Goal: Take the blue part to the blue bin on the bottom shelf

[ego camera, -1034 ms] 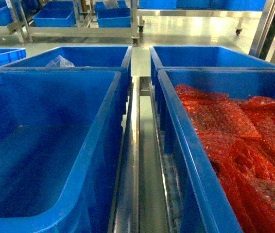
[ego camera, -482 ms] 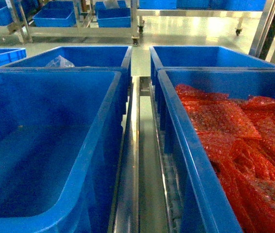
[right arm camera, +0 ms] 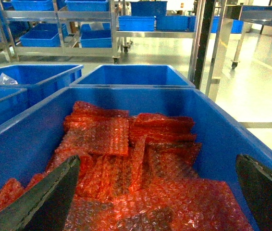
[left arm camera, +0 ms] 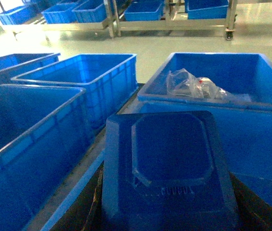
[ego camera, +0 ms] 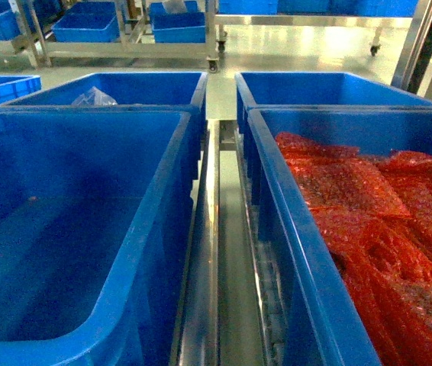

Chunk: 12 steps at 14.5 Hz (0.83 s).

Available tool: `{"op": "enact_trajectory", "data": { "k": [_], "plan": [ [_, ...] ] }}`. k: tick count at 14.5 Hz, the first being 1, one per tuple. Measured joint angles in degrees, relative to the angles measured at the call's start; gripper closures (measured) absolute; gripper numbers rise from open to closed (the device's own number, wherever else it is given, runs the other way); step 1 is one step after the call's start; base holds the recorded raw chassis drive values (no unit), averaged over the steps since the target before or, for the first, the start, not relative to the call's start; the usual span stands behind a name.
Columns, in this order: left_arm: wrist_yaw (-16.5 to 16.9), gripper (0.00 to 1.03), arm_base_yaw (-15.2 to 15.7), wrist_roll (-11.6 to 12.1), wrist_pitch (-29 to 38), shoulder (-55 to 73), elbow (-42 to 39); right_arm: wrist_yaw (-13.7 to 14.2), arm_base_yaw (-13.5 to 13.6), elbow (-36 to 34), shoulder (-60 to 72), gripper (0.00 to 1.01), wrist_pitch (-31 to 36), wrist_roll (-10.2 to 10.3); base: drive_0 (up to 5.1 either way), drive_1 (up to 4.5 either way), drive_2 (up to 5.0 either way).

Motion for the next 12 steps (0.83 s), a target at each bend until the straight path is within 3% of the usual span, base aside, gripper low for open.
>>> {"op": "enact_trajectory", "data": {
  "k": [3, 4, 6, 8, 9, 12],
  "plan": [
    [4.1, 0.59, -1.2, -7.0, 1.2, 11.7, 5.1, 0.0, 0.0, 0.0, 0.0, 0.03, 0.0, 0.0, 0.0, 0.0, 0.0],
    [3.6, 0.59, -1.8, -7.1, 2.7, 12.7, 5.1, 0.0, 0.0, 0.0, 0.0, 0.03, 0.0, 0.0, 0.0, 0.0, 0.0],
    [3.5, 0.34, -2.4, -7.0, 3.1, 9.2, 4.3, 0.0, 0.0, 0.0, 0.0, 0.03, 0.0, 0.0, 0.0, 0.0, 0.0],
    [2.3, 0.08, -2.4, -4.8, 0.7, 2.2, 1.0, 0.0, 0.0, 0.0, 0.0, 0.03, 0.0, 0.0, 0.0, 0.0, 0.0],
    [2.1, 0.04, -2.3, -4.0, 1.1, 2.0, 1.0, 0.0, 0.0, 0.0, 0.0, 0.03, 0.0, 0.0, 0.0, 0.0, 0.0],
    [2.1, 0.05, -2.2, -3.8, 0.8, 2.6, 1.0, 0.0, 0.0, 0.0, 0.0, 0.03, 0.0, 0.0, 0.0, 0.0, 0.0]
  ]
}}
